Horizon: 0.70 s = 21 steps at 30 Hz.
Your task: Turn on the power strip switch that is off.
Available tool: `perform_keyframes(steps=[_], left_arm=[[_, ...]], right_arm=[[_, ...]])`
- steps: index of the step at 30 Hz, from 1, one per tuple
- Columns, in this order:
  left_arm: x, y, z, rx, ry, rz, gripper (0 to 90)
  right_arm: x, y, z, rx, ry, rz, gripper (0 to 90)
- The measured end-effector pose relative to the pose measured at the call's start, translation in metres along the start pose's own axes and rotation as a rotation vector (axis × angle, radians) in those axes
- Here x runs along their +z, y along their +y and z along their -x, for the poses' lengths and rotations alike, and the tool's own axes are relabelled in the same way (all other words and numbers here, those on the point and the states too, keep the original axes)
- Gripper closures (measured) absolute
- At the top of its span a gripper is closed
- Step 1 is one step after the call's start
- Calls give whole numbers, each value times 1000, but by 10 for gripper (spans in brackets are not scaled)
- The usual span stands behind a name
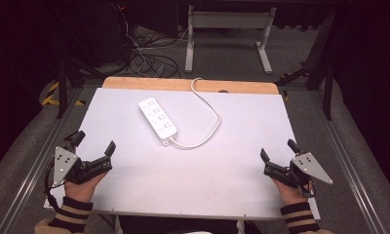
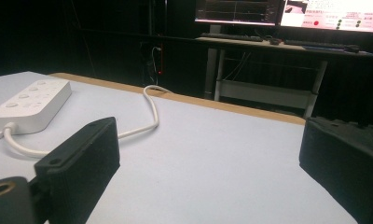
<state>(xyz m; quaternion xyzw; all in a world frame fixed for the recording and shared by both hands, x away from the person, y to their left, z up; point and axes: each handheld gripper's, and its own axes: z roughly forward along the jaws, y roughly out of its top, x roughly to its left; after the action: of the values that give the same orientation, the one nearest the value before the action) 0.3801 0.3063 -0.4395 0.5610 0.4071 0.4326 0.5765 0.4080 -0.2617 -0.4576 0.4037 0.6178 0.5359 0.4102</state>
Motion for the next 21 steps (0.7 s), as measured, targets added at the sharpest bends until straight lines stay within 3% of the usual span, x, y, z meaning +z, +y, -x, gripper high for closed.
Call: perform_keyframes(steps=[10,13,16,18,21], left_arm=[[-3,1,-2,-2,19,11,9],[-6,2,-4,-23,-12,17,27],[-8,3,-5,-18,-25,11,39],[-9,5,-6,-33,-55,4,90],[-12,7,-7,-34,-93,-6,242]], right_arm=[[3,0,-1,3,6,-4,54],[2,0,-1,3,7,-4,54],[2,0,-1,5,8,-3,54],[2,0,-1,5,8,-5,54],[2,0,-1,7,9,-7,54]])
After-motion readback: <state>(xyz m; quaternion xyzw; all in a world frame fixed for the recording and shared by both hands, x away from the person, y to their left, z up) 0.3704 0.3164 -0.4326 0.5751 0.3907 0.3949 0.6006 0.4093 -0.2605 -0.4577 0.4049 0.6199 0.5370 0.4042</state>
